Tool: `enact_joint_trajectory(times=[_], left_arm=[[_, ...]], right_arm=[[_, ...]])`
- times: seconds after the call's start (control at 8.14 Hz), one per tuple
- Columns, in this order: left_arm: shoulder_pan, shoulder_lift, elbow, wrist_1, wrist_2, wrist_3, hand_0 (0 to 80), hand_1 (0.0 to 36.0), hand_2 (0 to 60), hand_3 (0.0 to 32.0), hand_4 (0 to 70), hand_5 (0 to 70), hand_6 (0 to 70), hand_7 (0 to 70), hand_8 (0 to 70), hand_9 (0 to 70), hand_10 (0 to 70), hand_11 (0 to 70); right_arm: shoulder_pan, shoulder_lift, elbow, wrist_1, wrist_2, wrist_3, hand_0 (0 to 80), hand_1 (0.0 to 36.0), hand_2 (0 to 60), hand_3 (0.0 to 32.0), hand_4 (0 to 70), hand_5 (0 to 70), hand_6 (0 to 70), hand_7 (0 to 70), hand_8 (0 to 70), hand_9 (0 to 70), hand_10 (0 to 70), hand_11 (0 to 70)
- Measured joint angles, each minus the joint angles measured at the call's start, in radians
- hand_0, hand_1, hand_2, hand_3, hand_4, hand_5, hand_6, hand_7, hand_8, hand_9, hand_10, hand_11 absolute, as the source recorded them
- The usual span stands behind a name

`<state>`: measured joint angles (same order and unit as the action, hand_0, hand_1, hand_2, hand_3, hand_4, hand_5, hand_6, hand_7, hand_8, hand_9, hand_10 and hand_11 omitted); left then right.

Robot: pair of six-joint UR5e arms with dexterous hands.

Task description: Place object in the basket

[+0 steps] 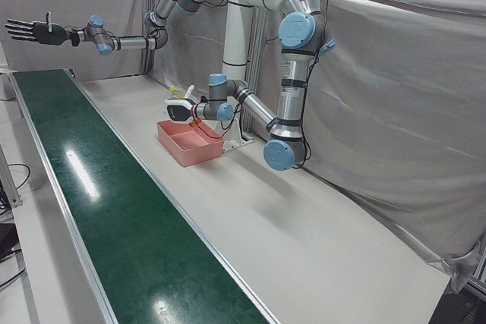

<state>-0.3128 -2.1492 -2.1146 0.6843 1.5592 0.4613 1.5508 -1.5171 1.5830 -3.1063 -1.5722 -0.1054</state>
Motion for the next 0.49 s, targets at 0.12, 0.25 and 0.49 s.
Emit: enact_joint_trajectory(times=[0.12, 0.25, 0.49], left_arm=[[-0.005, 0.0, -0.006, 0.006, 0.001, 0.002, 45.6, 0.0, 0.0, 3.2, 0.0, 5.6, 0.0, 0.0, 2.4, 2.3, 4.3, 6.9], [-0.013, 0.0, -0.012, 0.007, 0.001, 0.003, 45.7, 0.0, 0.0, 3.2, 0.0, 5.9, 0.0, 0.0, 2.0, 1.8, 4.3, 6.9], [-0.029, 0.0, -0.021, 0.005, 0.001, 0.003, 44.9, 0.0, 0.0, 2.8, 0.0, 8.0, 0.0, 0.0, 2.3, 2.3, 5.4, 8.5]], right_arm=[[0.0, 0.0, 0.0, 0.0, 0.0, 0.0, 0.0, 0.0, 0.0, 0.0, 0.0, 0.0, 0.0, 0.0, 0.0, 0.0, 0.0, 0.0], [0.0, 0.0, 0.0, 0.0, 0.0, 0.0, 0.0, 0.0, 0.0, 0.0, 0.0, 0.0, 0.0, 0.0, 0.0, 0.0, 0.0, 0.0], [0.0, 0.0, 0.0, 0.0, 0.0, 0.0, 0.0, 0.0, 0.0, 0.0, 0.0, 0.0, 0.0, 0.0, 0.0, 0.0, 0.0, 0.0]])
